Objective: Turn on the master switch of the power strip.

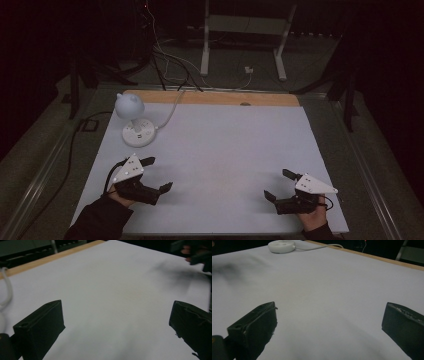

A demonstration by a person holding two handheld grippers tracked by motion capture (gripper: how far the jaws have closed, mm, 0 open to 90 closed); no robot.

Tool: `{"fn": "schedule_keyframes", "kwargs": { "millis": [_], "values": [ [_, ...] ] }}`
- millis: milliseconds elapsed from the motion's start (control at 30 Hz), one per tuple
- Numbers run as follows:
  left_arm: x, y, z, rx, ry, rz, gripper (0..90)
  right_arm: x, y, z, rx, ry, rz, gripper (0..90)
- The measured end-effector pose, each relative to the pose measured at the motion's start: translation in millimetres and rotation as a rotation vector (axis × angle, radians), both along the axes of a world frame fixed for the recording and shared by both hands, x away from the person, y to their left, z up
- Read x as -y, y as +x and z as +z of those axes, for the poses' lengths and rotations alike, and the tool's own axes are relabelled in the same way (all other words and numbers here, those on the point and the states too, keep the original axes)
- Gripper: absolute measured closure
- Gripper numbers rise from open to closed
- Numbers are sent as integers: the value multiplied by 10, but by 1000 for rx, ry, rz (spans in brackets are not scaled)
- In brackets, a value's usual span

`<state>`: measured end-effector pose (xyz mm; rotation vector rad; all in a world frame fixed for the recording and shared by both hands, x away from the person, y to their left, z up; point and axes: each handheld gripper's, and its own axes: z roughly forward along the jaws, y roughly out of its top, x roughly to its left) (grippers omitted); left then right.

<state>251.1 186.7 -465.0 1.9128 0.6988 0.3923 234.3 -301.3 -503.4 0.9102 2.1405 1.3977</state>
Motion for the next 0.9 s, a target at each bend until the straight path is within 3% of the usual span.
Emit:
{"fn": "schedule_keyframes", "kwargs": {
  "millis": [500, 900],
  "values": [
    [23, 269, 83, 13, 6, 124, 3, 7, -2, 5, 2, 11, 0, 0],
    [12, 446, 60, 15, 19, 234, 3, 7, -2, 7, 3, 13, 3, 0]
  ]
}}
